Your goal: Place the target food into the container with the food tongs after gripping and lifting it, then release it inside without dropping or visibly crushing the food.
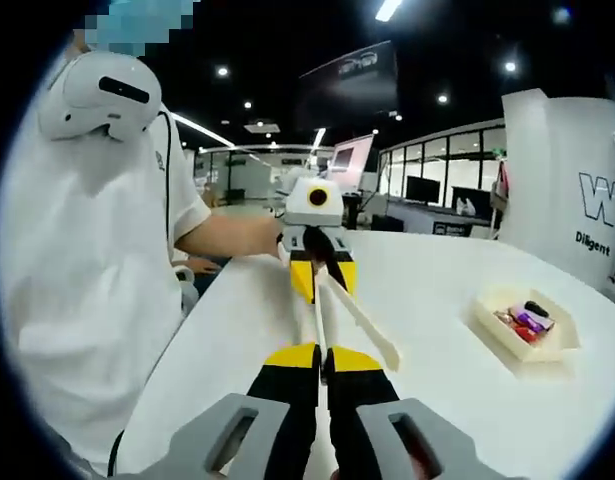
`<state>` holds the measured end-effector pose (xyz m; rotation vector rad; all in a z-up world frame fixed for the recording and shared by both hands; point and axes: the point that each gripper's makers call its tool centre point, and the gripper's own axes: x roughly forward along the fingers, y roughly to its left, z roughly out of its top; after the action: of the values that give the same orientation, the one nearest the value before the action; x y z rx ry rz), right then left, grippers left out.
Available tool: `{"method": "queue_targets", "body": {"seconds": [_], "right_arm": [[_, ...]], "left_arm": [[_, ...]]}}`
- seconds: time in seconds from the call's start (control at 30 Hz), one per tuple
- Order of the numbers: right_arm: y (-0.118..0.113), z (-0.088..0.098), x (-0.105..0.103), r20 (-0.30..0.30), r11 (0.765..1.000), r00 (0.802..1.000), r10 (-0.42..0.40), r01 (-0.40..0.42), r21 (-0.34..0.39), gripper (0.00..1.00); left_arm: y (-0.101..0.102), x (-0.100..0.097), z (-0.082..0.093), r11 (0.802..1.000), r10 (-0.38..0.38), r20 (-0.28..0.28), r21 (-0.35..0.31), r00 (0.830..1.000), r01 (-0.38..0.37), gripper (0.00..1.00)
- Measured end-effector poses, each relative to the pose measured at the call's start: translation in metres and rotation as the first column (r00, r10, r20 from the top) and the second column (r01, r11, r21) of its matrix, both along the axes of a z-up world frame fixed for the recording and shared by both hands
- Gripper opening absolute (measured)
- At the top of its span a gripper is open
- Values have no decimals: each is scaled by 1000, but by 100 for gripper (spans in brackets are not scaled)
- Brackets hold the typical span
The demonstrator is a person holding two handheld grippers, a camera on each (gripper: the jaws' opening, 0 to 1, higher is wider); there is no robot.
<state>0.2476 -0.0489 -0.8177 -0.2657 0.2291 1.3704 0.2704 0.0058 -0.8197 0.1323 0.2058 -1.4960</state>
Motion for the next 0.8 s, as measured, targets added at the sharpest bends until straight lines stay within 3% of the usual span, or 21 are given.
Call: {"method": "queue_targets", "body": {"seconds": [0.33, 0.8], "right_arm": [[-5, -16, -3, -5, 999, 1000, 0, 0, -47, 0], [-11, -28, -2, -6, 997, 1000, -3, 2, -74, 0]], "left_arm": [[-3, 0, -21, 998, 4, -5, 68, 1000, -4, 18], [-6, 1, -34, 992, 7, 24, 126, 1000, -10, 18]]}}
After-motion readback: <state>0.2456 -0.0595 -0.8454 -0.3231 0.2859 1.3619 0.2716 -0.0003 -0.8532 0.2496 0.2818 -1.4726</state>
